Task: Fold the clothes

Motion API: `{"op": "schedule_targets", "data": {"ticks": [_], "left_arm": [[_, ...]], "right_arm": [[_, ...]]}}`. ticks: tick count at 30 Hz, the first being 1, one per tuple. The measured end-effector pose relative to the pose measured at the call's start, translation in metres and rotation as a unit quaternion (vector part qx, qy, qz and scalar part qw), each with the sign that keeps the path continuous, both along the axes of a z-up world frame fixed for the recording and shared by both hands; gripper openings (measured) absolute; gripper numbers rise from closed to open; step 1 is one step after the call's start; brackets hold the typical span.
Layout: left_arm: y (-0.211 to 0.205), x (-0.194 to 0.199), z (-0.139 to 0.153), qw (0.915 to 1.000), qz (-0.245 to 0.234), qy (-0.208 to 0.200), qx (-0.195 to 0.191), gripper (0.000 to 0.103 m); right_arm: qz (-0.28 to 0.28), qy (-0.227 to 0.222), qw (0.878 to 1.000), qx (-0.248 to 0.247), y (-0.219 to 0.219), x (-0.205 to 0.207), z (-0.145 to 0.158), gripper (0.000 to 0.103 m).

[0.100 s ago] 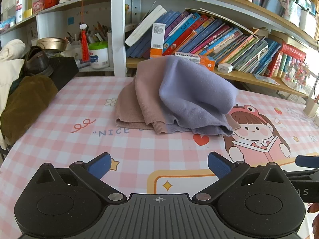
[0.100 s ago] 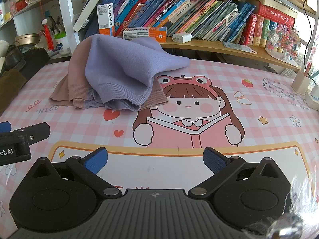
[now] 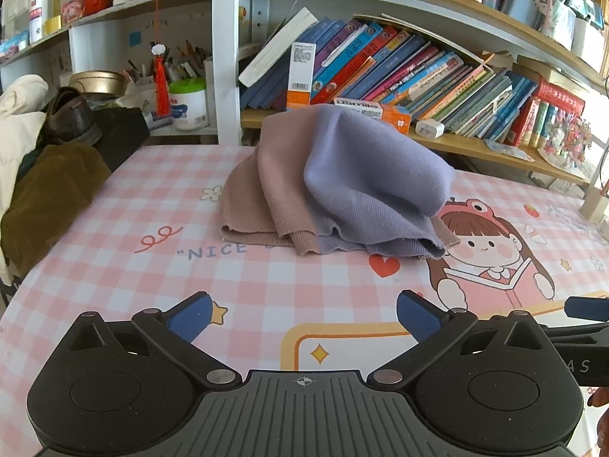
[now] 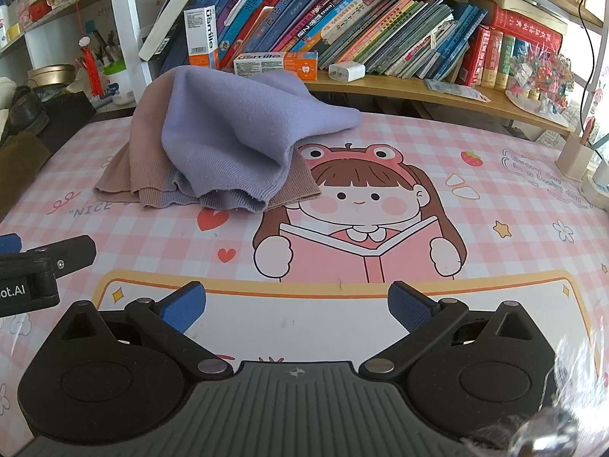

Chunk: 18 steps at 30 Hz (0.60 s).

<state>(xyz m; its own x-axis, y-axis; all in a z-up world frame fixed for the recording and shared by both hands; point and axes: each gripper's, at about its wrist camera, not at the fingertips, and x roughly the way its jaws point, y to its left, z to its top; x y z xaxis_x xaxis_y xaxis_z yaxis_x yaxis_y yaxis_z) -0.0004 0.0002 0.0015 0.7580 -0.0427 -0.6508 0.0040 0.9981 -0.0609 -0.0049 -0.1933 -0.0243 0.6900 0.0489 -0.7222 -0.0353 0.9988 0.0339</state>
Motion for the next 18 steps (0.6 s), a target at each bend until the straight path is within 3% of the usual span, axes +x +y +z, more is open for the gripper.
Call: {"op": "schedule_targets", "data": {"ticks": [18], "left_arm": [[-0.0015, 0.0002, -0.0041, 1.0, 0.002, 0.006, 0.007, 0.103]], "right_arm": [[0.001, 0.002, 1.0, 0.002, -0.0027, -0.0007, 0.0004, 0.103]]}}
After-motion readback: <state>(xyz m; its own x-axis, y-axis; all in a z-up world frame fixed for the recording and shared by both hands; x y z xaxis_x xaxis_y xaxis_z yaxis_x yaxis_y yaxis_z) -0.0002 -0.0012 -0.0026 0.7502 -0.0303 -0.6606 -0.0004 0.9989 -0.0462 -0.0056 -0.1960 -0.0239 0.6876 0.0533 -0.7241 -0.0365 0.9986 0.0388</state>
